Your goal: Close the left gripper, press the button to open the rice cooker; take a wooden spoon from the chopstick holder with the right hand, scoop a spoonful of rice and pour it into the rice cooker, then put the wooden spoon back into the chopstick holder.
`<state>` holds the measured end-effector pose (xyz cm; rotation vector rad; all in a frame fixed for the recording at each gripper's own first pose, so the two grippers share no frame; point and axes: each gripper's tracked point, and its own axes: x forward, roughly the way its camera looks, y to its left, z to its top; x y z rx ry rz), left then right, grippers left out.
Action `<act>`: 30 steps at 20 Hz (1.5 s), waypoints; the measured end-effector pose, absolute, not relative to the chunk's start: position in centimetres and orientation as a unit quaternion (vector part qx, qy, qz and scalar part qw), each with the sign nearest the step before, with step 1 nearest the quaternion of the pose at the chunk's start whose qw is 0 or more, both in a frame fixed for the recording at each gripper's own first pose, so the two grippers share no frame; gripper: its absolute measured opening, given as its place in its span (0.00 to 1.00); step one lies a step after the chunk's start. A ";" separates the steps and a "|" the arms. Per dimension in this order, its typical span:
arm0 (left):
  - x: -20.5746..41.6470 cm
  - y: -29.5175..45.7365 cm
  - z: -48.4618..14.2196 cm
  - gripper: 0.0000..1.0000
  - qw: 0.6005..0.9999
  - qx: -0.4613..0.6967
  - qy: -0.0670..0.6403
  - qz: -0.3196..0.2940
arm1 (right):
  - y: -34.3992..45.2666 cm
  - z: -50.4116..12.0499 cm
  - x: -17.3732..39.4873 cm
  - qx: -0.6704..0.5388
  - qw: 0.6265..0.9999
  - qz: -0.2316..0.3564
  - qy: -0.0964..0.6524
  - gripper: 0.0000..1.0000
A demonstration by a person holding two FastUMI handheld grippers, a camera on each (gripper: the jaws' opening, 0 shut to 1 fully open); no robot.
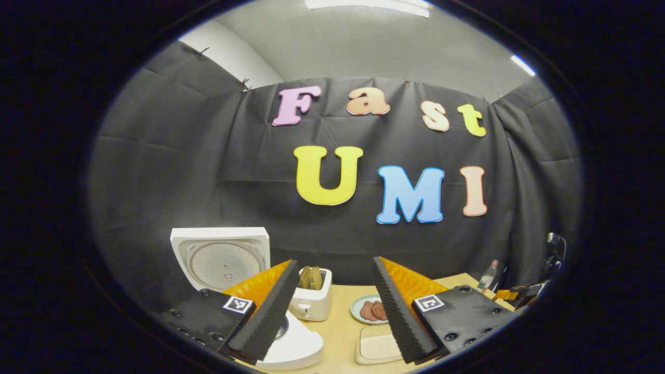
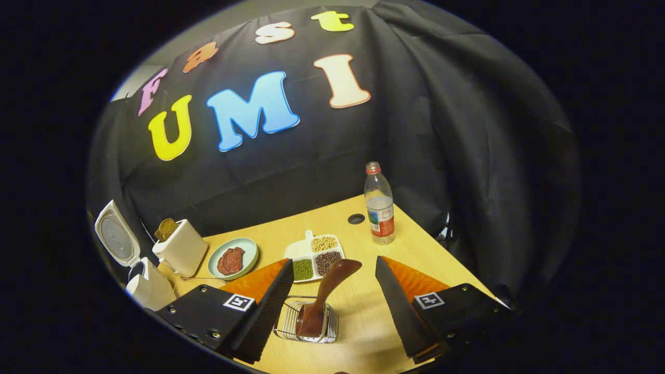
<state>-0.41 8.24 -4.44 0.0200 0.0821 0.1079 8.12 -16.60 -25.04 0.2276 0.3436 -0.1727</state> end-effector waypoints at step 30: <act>-1.5 7.8 -3.5 0.98 0.997 0.024 0.033 0.060 | -8.0 -16.8 10.8 0.141 0.981 0.027 0.132 0.12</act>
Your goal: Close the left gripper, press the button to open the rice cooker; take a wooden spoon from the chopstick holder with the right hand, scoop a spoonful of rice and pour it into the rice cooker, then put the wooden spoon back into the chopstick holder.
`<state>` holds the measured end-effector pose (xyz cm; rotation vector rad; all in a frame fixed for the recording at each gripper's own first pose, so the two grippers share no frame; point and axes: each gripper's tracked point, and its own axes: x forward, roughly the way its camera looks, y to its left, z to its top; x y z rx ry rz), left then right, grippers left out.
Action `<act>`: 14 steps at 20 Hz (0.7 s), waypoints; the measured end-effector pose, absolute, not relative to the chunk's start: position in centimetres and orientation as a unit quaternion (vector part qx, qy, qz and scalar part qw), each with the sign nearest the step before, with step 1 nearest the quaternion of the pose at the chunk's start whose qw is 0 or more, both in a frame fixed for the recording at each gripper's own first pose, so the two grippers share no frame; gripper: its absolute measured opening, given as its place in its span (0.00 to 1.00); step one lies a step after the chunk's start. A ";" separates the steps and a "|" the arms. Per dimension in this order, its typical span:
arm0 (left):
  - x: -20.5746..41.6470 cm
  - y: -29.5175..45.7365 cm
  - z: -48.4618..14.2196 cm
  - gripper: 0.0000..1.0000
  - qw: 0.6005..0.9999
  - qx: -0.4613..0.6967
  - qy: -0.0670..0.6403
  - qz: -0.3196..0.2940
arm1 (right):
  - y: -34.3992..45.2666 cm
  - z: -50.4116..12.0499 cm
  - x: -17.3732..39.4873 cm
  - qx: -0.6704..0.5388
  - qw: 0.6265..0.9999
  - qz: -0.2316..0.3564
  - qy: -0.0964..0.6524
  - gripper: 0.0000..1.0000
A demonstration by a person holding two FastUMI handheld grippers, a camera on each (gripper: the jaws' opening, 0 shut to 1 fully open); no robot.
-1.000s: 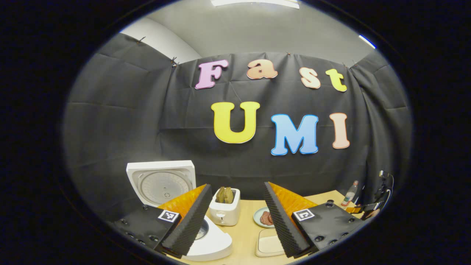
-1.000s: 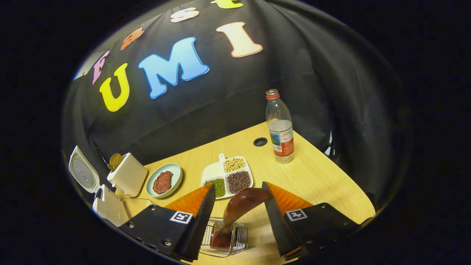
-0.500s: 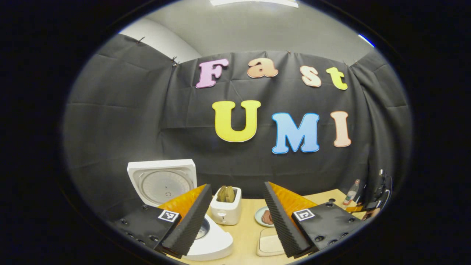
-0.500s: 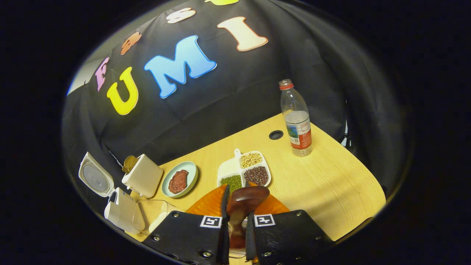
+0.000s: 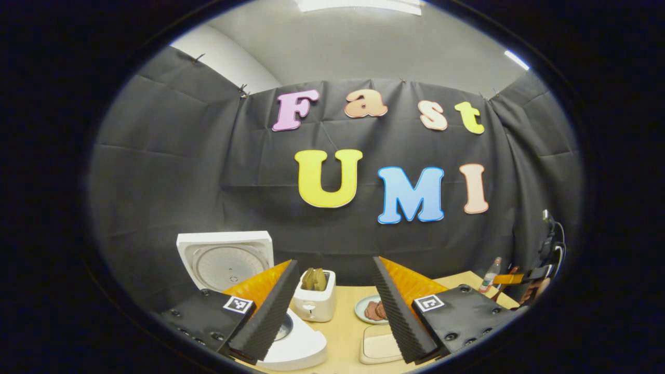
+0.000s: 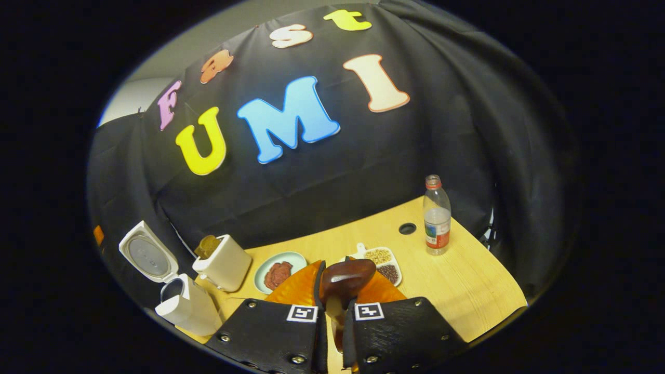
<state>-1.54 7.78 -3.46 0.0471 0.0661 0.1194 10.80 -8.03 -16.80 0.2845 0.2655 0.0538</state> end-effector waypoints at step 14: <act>-2.1 10.4 -3.6 0.98 0.999 0.024 0.027 0.041 | 5.2 -13.1 11.1 0.136 0.976 0.129 0.108 0.11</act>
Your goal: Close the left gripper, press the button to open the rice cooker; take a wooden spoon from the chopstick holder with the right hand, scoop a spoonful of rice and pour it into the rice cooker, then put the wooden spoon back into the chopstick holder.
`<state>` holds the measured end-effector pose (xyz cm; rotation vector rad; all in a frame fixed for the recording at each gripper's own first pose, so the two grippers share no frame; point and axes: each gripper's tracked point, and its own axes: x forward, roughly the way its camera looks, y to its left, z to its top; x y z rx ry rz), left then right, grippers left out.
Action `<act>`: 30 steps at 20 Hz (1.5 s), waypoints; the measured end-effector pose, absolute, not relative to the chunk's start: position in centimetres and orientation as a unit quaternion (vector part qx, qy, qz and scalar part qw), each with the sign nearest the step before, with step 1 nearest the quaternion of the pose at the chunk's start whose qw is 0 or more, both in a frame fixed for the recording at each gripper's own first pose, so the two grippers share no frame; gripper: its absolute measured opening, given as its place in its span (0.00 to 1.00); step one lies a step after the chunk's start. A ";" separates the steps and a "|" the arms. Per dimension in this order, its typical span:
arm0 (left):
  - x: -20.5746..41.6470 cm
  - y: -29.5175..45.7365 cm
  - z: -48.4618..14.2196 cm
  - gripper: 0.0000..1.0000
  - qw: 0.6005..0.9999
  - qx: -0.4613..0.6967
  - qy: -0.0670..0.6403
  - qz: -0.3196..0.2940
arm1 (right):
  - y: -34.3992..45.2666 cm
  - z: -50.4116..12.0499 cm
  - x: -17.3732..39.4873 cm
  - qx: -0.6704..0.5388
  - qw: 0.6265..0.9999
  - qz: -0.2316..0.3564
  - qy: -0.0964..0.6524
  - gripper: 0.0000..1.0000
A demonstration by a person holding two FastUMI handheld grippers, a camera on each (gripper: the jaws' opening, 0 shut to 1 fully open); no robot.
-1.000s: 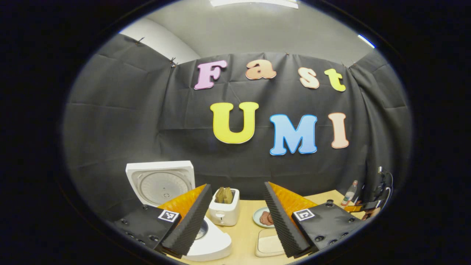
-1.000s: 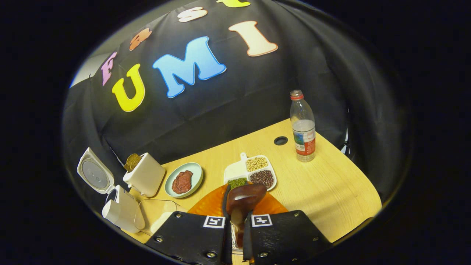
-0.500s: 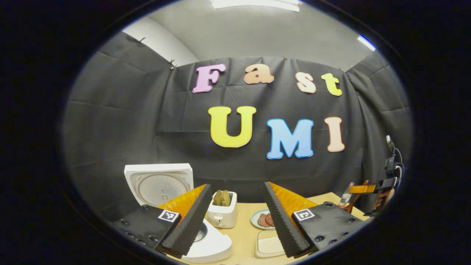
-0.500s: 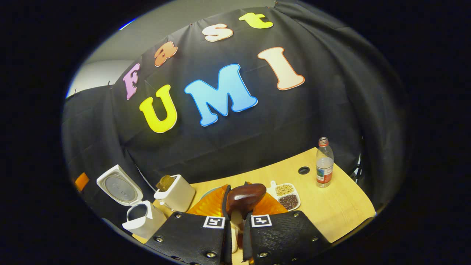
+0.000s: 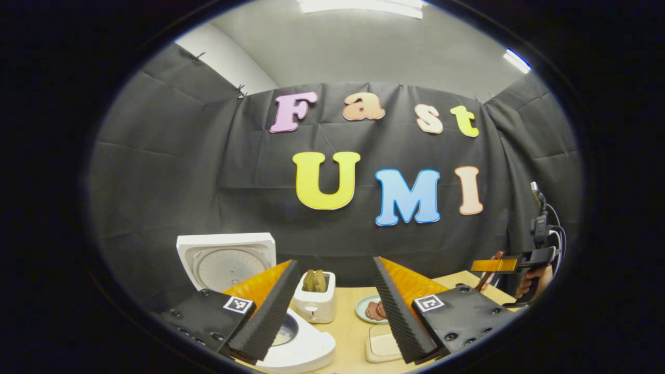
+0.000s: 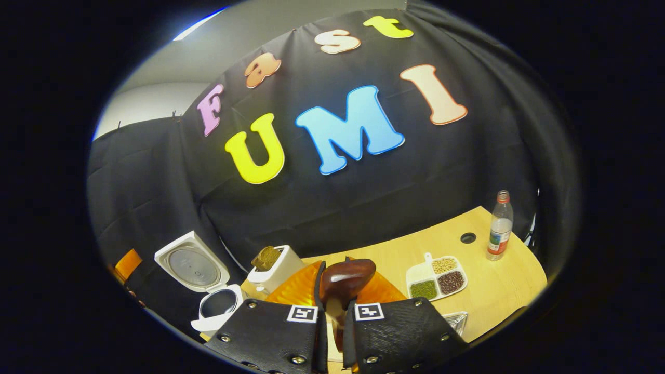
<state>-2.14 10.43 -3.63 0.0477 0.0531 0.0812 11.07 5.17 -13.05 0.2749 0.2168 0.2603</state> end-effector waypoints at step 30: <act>-3.4 20.3 -7.4 0.96 0.995 -0.003 0.053 0.084 | 15.2 -32.3 13.7 0.133 0.932 0.167 0.291 0.12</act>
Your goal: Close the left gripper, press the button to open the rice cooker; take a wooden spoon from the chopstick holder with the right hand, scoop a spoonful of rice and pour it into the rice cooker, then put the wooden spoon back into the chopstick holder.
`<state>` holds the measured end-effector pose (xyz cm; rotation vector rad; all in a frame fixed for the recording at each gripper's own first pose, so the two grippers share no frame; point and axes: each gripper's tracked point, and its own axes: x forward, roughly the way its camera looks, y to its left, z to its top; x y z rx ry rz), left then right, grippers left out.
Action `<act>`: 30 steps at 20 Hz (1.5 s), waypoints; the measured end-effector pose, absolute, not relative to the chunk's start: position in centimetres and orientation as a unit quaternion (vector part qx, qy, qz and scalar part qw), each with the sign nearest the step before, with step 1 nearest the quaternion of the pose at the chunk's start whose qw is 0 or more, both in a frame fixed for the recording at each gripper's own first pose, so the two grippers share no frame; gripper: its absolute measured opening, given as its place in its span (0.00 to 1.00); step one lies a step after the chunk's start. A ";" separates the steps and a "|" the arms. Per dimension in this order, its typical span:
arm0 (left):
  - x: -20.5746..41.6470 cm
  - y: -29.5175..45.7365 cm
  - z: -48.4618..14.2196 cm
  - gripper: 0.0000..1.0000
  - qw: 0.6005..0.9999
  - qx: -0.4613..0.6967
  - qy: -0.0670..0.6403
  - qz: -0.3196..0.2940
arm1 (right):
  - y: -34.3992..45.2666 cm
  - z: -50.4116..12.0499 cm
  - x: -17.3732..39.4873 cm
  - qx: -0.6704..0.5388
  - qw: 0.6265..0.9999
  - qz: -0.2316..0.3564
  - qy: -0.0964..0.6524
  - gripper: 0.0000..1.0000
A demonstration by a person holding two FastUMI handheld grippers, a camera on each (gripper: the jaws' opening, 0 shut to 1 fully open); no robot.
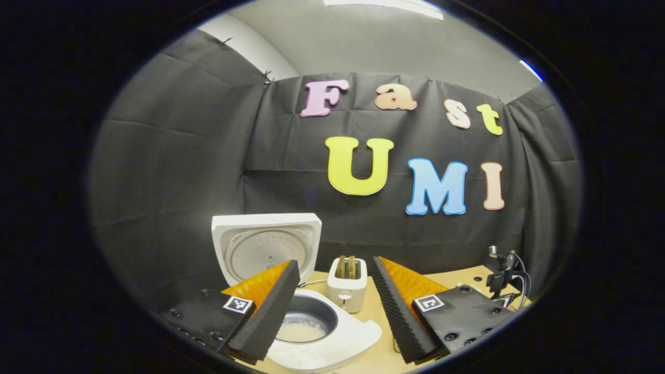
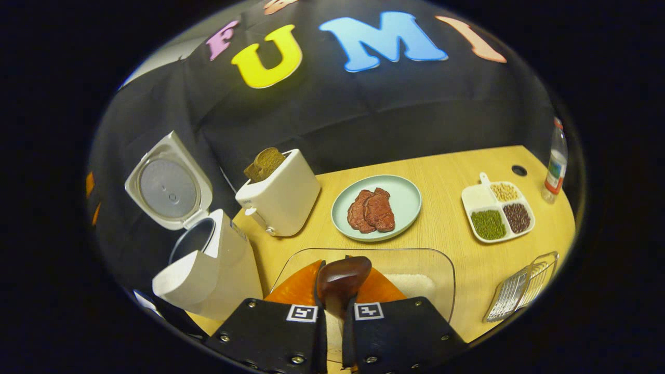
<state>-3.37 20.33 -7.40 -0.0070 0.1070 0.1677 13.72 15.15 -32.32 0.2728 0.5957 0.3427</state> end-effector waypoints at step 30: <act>-5.2 23.6 -6.8 0.96 0.993 -0.021 0.031 0.108 | 19.6 -13.7 14.7 0.497 0.812 0.261 0.162 0.11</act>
